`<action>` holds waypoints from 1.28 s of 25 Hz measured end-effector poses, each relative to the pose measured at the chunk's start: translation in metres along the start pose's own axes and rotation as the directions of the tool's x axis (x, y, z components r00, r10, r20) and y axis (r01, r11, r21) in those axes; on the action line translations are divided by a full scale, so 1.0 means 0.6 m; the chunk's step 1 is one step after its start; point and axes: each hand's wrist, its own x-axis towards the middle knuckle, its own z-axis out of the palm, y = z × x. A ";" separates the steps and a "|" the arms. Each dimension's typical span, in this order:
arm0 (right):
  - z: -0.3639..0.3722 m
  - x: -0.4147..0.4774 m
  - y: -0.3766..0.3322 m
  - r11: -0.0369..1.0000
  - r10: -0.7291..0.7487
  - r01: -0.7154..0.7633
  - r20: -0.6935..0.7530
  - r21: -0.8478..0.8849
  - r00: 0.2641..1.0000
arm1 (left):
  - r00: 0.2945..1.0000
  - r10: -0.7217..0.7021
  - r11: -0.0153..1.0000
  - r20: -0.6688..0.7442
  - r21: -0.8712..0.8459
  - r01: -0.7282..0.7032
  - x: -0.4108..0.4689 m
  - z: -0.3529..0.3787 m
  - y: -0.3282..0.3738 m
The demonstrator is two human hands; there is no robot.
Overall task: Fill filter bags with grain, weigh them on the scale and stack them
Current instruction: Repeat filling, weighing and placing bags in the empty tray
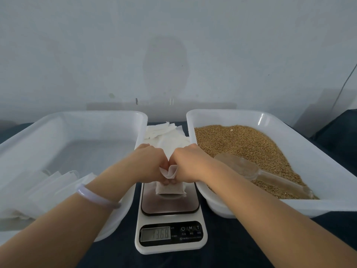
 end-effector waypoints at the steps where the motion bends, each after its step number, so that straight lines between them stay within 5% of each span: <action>1: 0.002 0.001 0.000 1.000 -0.001 0.001 -0.010 -0.005 1.000 | 1.000 0.000 1.000 -0.007 0.002 0.000 -0.001 -0.001 0.001; 11: 0.014 -0.001 0.004 0.997 0.016 -0.006 -0.123 0.076 0.992 | 0.998 -0.056 0.997 -0.033 0.045 0.057 -0.011 -0.005 -0.004; 16: 0.019 0.001 0.004 0.999 0.009 -0.007 -0.066 0.034 0.998 | 0.998 -0.051 0.997 0.022 0.050 0.050 -0.014 -0.003 0.001; 20: 0.004 -0.011 0.013 0.964 0.050 -0.046 -0.006 0.262 0.999 | 0.993 -0.108 0.980 -0.041 -0.174 0.099 -0.024 -0.009 0.003; 24: 0.004 -0.018 0.032 0.754 0.064 -0.019 -0.044 0.657 0.997 | 0.983 -0.177 0.800 -0.057 -0.590 0.110 -0.028 -0.012 -0.024; 32: 0.019 -0.007 0.035 0.745 0.088 0.000 -0.099 0.667 0.991 | 0.971 -0.227 0.811 -0.073 -0.566 0.147 -0.024 -0.008 -0.022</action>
